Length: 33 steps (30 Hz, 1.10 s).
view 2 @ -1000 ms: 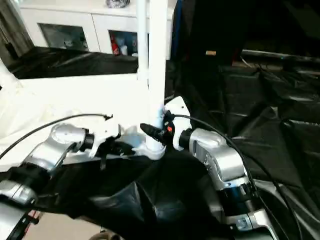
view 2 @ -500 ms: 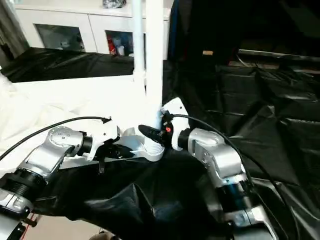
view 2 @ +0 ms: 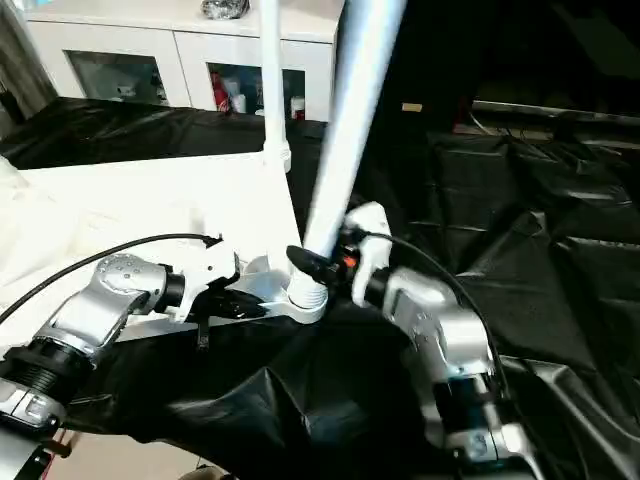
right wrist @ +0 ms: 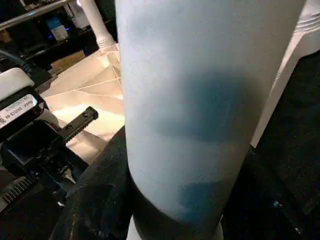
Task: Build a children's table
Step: Insert table leg to table base
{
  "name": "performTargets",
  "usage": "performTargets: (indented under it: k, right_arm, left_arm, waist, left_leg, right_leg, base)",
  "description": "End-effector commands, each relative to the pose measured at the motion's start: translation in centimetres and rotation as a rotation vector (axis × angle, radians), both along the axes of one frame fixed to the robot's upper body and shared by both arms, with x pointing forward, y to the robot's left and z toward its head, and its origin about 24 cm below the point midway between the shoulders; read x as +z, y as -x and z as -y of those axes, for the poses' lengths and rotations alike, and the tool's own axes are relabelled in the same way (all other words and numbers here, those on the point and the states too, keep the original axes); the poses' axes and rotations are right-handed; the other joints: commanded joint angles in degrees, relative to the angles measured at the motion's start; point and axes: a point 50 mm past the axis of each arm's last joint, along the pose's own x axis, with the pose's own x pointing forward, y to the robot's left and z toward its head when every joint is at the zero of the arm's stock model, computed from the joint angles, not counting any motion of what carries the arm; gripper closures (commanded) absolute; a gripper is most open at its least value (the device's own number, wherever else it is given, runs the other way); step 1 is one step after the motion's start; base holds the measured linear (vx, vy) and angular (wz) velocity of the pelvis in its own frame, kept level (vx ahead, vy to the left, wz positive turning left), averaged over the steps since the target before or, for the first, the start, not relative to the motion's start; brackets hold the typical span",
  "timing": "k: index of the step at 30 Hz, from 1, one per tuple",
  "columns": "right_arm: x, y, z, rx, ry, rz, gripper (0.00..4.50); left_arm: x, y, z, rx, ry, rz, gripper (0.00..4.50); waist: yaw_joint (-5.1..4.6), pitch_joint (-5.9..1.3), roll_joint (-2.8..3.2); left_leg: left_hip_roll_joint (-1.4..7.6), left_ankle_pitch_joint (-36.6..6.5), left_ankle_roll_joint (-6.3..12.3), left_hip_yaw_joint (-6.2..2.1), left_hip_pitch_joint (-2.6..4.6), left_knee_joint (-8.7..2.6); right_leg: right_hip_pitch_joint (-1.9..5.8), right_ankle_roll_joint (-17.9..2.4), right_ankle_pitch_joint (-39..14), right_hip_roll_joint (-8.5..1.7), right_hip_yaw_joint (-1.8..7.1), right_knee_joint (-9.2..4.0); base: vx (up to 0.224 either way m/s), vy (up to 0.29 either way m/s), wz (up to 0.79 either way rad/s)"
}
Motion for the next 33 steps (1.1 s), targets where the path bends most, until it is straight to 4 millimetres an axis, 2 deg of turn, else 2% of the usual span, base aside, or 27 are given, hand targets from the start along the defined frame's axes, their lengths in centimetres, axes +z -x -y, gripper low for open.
performTargets:
  k: [1, 4, 7, 11, 12, 16, 24, 29, 33]
  right_arm:
    - [-2.8, 1.0, 1.2, -0.034, 0.061, -0.099, 2.62]
    - [-2.9, 1.3, 1.1, -0.014, 0.113, -0.054, 2.62]
    - [-3.1, 1.8, 0.2, 0.038, 0.191, -0.004, 2.62]
    - [-3.2, 1.6, -0.3, 0.04, 0.196, 0.008, 2.62]
    - [-3.2, 1.6, -0.3, 0.04, 0.196, 0.008, 2.62]
    - [-3.2, 1.6, -0.8, 0.048, 0.173, 0.015, 2.62]
    - [-3.1, 1.1, 1.2, -0.073, 0.045, -0.056, 2.62]
    - [-3.6, 1.9, 1.9, -0.043, 0.089, -0.061, 2.62]
    - [-3.6, 2.5, 1.5, 0.006, 0.125, -0.046, 2.62]
  left_arm:
    - [1.1, -0.4, 0.1, 0.002, 0.021, 0.039, 4.5]
    - [1.2, -0.5, 0.1, 0.006, 0.021, 0.041, 4.5]
    - [1.3, -0.6, 0.1, 0.01, 0.021, 0.045, 4.5]
    - [1.3, -0.6, 0.1, 0.012, 0.021, 0.048, 4.5]
    - [1.3, -0.6, 0.1, 0.012, 0.021, 0.048, 4.5]
    - [1.3, -0.7, 0.1, 0.018, 0.023, 0.053, 4.5]
    - [1.3, -0.7, 0.1, 0.022, 0.021, 0.055, 4.5]
    - [1.4, -0.7, 0.0, 0.023, 0.018, 0.057, 4.5]
    - [1.4, -0.8, 0.0, 0.021, 0.014, 0.059, 4.5]
  waist:
    - [0.27, -4.34, 0.5]
    - [0.28, -4.35, 0.52]
    - [0.26, -4.26, 0.56]
    - [0.09, -4.06, 0.53]
    - [0.06, -4.06, 0.36]
    - [-0.01, -4.02, 0.22]
    - [-0.07, -4.1, 0.25]
    - [0.1, -4.14, 0.23]
    - [0.24, -4.17, 0.15]
  left_leg:
    - [1.65, -16.55, -0.72, -0.6, 0.85, -4.38]
    - [1.69, -16.86, -0.77, -0.66, 0.82, -4.45]
    - [1.63, -17.48, -0.94, -0.67, 0.83, -4.5]
    - [1.61, -19.07, -0.9, -0.77, 0.9, -4.58]
    - [1.59, -19.43, -0.91, -0.79, 0.95, -4.56]
    - [1.71, -19.62, -0.84, -0.84, 0.98, -4.66]
    - [1.74, -19.3, -0.54, -0.83, 0.96, -4.66]
    - [1.71, -18.2, -0.42, -0.7, 0.88, -4.66]
    - [1.67, -17.72, -0.13, -0.66, 0.84, -4.66]
  right_leg:
    - [2.92, -11.65, -14.75, -3.25, 2.89, -4.41]
    - [2.97, -11.41, -15.05, -3.24, 2.87, -4.47]
    - [2.91, -10.97, -16.12, -3.23, 2.87, -4.6]
    - [2.82, -10.26, -19.46, -3.32, 2.84, -4.98]
    - [2.77, -9.97, -20.44, -3.35, 2.83, -5.06]
    - [2.66, -10.14, -20.14, -3.32, 2.9, -4.98]
    - [2.69, -10.7, -19.05, -3.34, 2.92, -4.94]
    - [2.76, -10.72, -17.91, -3.29, 2.94, -4.88]
    - [2.79, -10.45, -17.87, -3.32, 2.92, -4.94]
  base:
    - [0.0, 0.0, 0.0]
    - [0.0, 0.0, 0.0]
    - [0.0, 0.0, 0.0]
    - [0.0, 0.0, 0.0]
    - [0.0, 0.0, 0.0]
    - [0.0, 0.0, 0.0]
    - [0.0, 0.0, 0.0]
    - [0.0, 0.0, 0.0]
    - [0.0, 0.0, 0.0]
